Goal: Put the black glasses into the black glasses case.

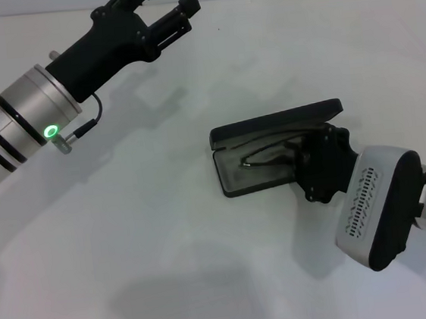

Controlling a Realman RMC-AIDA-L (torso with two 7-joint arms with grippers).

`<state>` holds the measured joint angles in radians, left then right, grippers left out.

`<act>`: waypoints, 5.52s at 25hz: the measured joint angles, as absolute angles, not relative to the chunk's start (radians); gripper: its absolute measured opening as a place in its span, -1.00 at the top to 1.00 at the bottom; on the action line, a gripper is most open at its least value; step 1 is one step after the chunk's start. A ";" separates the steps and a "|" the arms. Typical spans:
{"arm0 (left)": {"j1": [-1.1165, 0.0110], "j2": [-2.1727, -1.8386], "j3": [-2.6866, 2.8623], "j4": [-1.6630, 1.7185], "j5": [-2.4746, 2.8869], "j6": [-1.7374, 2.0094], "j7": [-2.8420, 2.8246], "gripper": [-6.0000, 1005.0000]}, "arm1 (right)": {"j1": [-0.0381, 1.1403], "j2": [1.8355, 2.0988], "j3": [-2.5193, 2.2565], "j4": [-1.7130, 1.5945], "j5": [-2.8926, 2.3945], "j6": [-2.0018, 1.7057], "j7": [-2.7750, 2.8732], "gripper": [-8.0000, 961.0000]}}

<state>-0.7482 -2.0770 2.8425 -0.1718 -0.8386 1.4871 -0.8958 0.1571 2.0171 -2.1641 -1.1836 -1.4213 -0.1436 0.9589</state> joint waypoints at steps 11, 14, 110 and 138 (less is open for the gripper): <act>-0.739 -2.077 2.842 -0.172 -0.837 1.488 -0.896 -0.65 | 0.145 2.015 -2.179 -1.191 -1.409 -0.152 0.960 0.60; -0.739 -2.077 2.842 -0.172 -0.837 1.489 -0.896 -0.65 | 0.130 2.013 -2.175 -1.205 -1.411 -0.182 0.960 0.48; -0.814 -2.086 2.837 -0.104 -0.346 1.249 -0.878 -0.65 | 0.397 1.906 -1.049 -0.659 -1.624 -1.610 1.009 -0.40; -0.673 -1.997 2.840 -0.161 -0.354 1.937 -0.672 -0.65 | 0.596 2.014 -0.944 -0.493 -1.615 -1.787 0.895 -0.40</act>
<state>-0.6727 -1.9974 2.8395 -0.1611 -0.3544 1.9371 -0.6721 0.5965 2.0139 -0.9441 -0.4932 -1.6148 -1.7868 0.8951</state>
